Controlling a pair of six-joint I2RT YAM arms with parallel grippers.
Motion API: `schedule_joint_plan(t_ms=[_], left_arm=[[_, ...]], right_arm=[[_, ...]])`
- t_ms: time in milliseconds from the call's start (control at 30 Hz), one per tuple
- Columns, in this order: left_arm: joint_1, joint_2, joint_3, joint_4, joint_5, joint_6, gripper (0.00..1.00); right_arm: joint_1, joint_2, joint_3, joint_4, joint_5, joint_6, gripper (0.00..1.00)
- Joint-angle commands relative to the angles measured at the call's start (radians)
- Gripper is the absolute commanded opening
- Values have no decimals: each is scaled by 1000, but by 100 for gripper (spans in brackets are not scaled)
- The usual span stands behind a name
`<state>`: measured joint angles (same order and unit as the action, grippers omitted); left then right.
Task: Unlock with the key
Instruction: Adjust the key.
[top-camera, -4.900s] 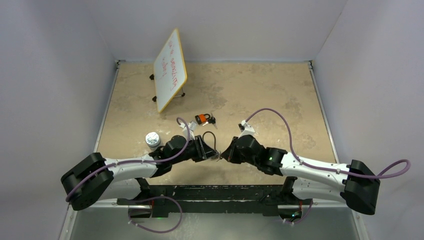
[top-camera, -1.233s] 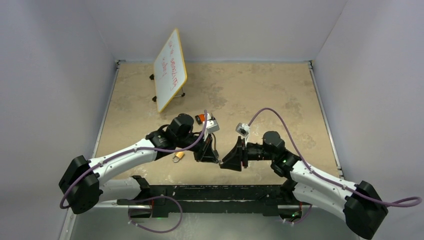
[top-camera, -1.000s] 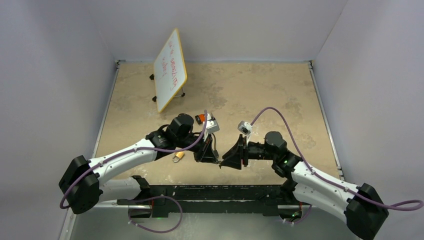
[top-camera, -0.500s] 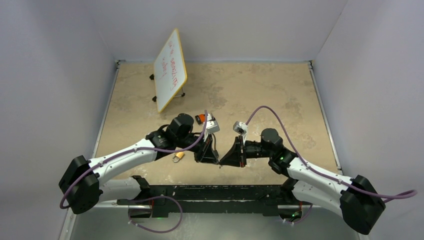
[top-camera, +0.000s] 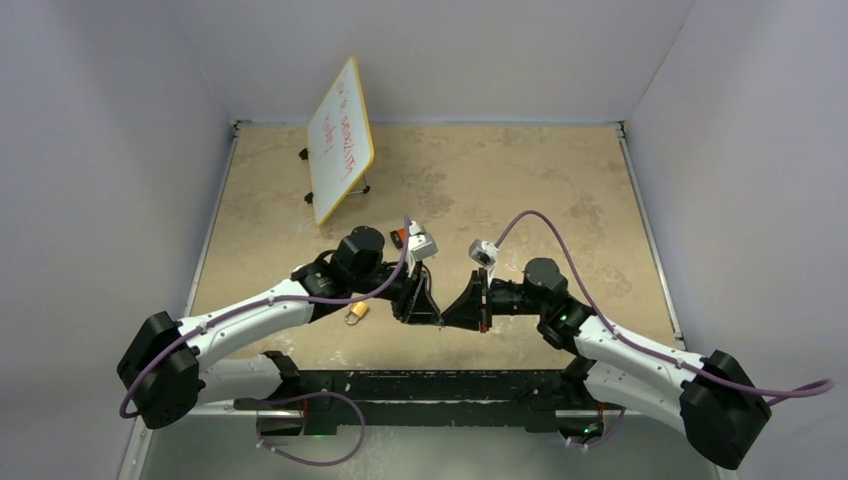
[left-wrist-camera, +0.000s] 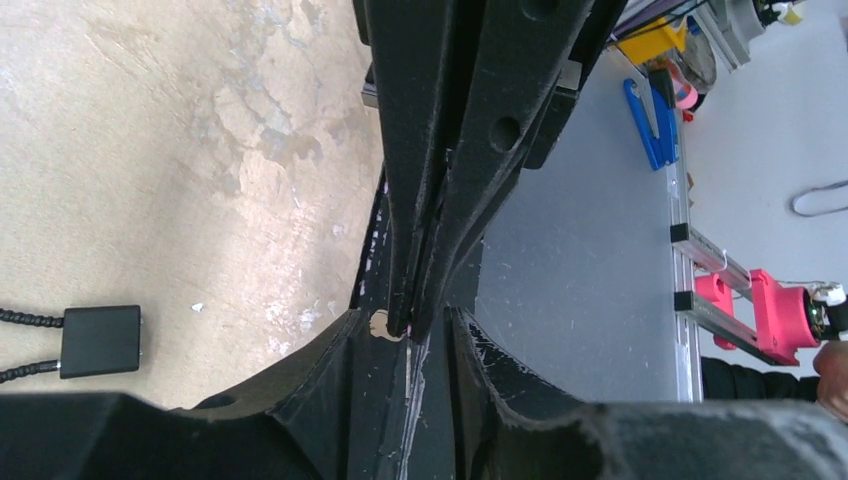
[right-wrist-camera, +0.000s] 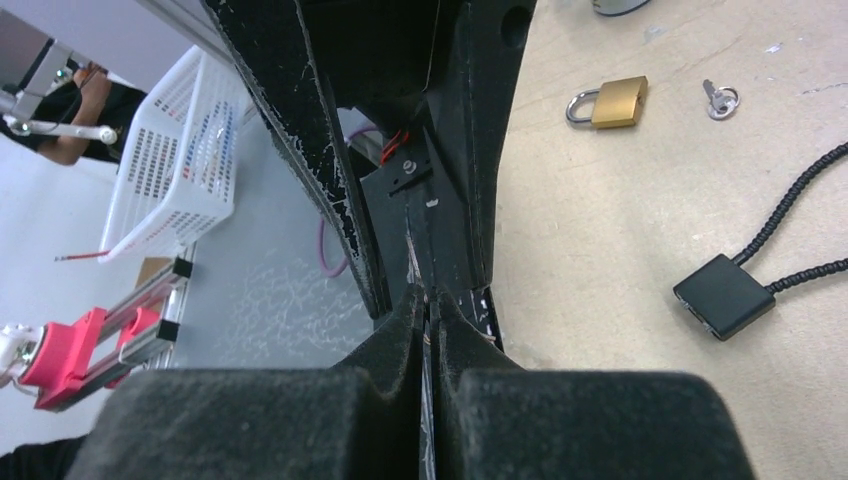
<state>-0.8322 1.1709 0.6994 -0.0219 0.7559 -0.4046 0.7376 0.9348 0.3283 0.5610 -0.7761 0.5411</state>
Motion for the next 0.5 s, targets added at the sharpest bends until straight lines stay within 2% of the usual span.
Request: schedule_joint_plan(t_ms=[0,367,467], left_arm=[[8,-20,-21,93,-45,-62,36],[17,-66,-62,78,-35,-73,37],[17,-61,-70,87,-27,-80,34]], right_arm=[[-1,-16,-33,99,59,69,0],[0,-65,-75,102,115,104,0],[-1,-65,-74,106,114,108,0]])
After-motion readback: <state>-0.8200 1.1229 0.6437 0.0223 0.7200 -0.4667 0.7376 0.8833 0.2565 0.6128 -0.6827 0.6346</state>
